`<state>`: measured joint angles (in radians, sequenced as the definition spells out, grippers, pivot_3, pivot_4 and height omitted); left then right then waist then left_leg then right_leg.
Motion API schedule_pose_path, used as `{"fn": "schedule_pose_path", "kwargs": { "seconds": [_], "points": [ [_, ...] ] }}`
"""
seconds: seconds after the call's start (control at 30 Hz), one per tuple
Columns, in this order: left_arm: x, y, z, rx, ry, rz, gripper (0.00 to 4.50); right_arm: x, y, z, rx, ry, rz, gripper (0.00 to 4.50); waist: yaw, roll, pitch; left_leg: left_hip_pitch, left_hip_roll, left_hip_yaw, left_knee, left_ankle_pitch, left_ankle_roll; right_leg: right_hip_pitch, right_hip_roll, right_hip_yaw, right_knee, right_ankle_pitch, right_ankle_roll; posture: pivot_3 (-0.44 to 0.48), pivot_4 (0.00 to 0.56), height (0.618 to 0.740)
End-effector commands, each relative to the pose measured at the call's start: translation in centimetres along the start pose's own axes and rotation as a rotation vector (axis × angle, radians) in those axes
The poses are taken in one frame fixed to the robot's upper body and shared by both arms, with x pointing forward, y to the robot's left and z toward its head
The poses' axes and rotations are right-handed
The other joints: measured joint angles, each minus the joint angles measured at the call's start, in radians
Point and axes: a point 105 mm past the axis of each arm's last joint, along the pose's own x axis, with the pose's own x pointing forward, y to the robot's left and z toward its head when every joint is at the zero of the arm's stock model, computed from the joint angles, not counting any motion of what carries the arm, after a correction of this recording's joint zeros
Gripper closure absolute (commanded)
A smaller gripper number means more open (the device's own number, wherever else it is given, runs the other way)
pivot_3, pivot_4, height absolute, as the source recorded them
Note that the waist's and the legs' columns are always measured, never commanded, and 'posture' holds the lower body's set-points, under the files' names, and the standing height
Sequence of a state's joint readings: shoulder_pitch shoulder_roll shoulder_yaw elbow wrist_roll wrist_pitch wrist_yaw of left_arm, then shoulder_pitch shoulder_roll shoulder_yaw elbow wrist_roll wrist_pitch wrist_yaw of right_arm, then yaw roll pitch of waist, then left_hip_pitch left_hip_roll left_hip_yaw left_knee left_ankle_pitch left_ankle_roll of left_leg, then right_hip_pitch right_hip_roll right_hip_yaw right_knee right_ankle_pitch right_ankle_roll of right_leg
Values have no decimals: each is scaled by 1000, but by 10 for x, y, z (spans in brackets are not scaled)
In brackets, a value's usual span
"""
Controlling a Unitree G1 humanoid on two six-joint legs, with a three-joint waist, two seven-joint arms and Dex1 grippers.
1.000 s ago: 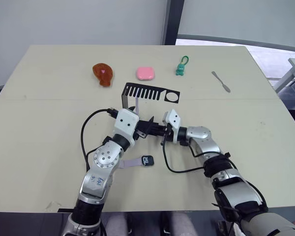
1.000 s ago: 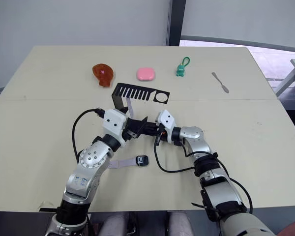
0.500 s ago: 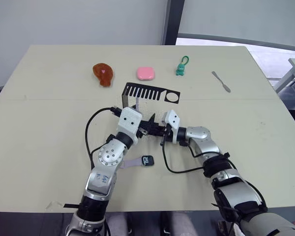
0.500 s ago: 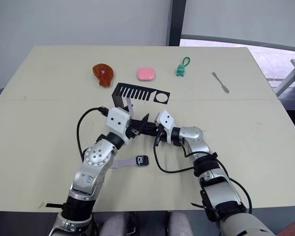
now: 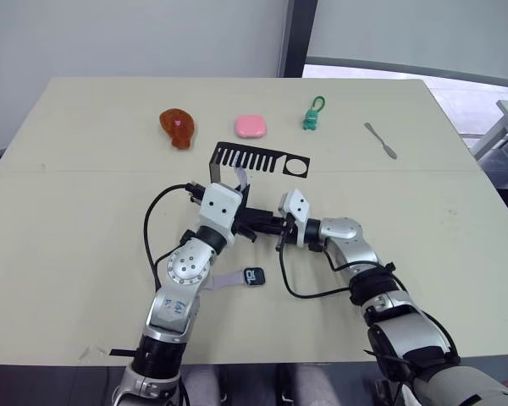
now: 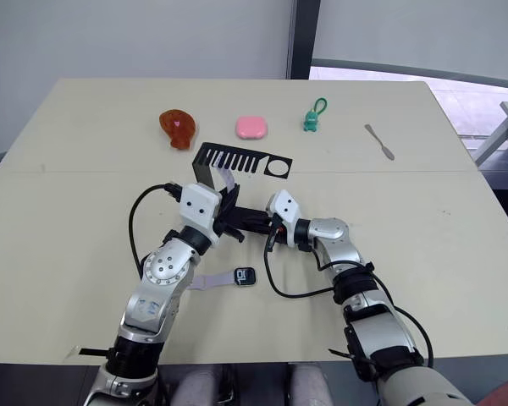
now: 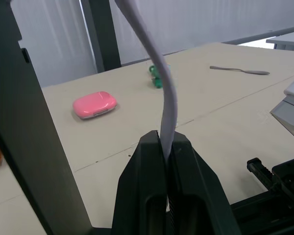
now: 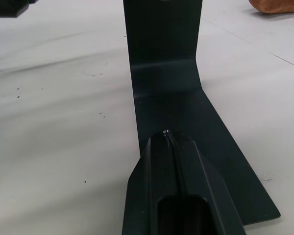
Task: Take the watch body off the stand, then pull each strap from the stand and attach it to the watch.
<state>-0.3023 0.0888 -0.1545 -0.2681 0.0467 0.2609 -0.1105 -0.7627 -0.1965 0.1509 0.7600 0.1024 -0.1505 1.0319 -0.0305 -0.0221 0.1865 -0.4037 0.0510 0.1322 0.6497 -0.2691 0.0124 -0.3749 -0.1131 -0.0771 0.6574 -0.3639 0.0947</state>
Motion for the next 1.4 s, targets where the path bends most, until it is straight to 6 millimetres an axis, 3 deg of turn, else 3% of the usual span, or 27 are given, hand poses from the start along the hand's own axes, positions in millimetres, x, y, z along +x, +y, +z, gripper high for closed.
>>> {"fn": "schedule_pose_path", "kwargs": {
  "seconds": [0.03, 0.4, 0.83, 1.17, 1.4],
  "points": [
    [-3, 5, 25, 24, -112, 28, 4472, 0, 10, -21, 56, 52, 8, 4500, 0, 0, 0, 0, 0, 0, 0, 0, 0, 0, 0, 0, 0, 0, 0, 0, 150, 740],
    [-8, 14, 9, 23, -18, 76, 4472, 0, 12, -24, 60, 64, 8, 4500, 0, -1, 0, 0, 0, 0, 0, 0, 0, 0, 0, 0, 0, 0, 0, 0, 150, 740],
    [-10, 9, 21, 18, -90, 53, 4472, 2, 14, -25, 63, 75, 10, 4500, 0, -1, -1, 0, 0, 0, 0, 0, 0, 0, 0, 0, 0, 0, 0, 0, 150, 740],
    [-38, 2, 25, 14, -114, -23, 4472, 2, 10, -21, 56, 55, -18, 4500, -2, -1, -1, 1, 0, 0, 0, 0, 0, 0, 0, 0, 0, 0, 0, 0, 150, 740],
    [-73, 19, 31, -30, -118, -194, 4472, -16, 6, 10, 32, -82, 18, 4500, 0, -1, -1, 0, 0, 0, -2, 0, 0, 0, -1, 0, -1, 0, 0, 0, 150, 740]
  ]
}}
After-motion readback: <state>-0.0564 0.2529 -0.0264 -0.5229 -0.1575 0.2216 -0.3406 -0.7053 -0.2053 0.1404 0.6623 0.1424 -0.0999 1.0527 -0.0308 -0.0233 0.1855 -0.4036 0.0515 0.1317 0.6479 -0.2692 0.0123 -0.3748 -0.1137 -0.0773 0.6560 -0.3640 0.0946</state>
